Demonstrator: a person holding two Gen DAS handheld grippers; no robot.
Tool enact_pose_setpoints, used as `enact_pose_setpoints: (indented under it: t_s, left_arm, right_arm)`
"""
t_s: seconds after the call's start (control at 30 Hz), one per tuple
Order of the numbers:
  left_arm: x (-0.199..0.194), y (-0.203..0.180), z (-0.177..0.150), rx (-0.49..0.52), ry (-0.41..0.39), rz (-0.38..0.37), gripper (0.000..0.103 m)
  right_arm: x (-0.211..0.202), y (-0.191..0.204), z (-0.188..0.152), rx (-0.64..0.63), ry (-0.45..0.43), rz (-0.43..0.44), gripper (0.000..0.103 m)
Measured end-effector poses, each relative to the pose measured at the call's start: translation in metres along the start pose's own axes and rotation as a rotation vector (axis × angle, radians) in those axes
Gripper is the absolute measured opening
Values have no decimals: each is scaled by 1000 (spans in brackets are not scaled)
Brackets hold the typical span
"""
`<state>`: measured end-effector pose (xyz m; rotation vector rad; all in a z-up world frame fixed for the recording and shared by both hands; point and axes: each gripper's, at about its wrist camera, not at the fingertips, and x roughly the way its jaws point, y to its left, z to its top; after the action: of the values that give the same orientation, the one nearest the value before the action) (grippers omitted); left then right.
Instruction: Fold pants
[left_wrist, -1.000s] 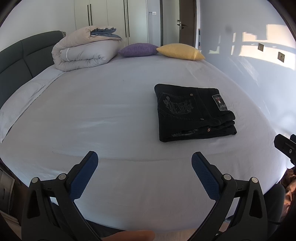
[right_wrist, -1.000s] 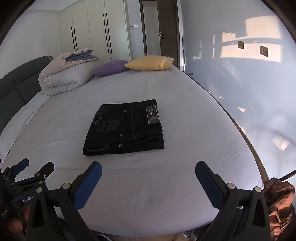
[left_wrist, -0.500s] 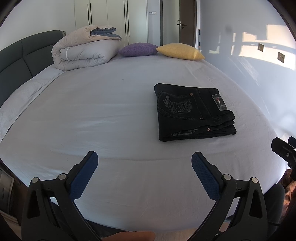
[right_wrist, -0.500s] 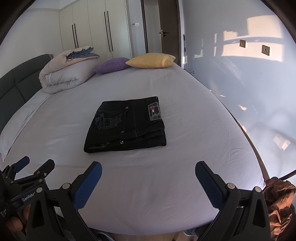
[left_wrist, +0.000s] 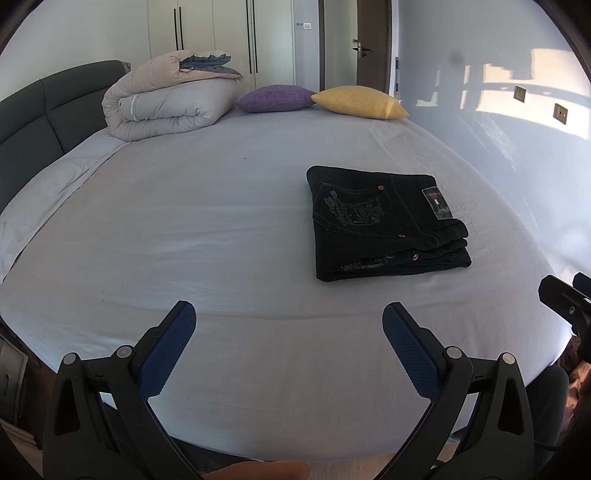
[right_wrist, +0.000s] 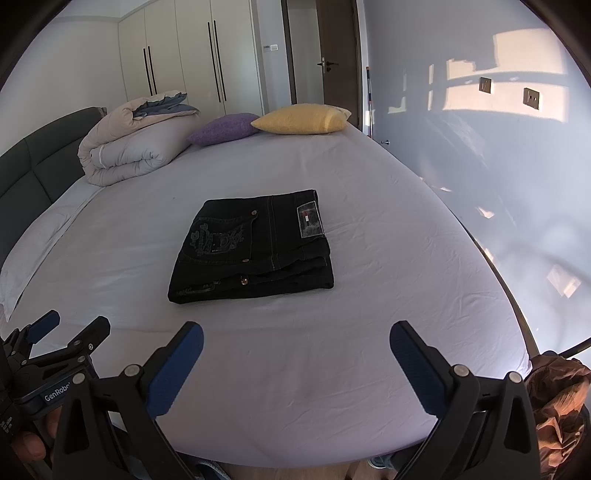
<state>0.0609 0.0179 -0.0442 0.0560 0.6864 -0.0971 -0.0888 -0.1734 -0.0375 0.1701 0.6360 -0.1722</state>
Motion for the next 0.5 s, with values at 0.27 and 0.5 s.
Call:
enact_pose_setpoints:
  t_s: [0.27, 0.5]
  left_arm:
    - [0, 0, 0, -1, 0, 0, 103]
    - [0, 0, 0, -1, 0, 0, 103]
  right_arm:
    - [0, 0, 0, 0, 1, 0, 103]
    - [1, 3, -3, -1, 2, 0, 103]
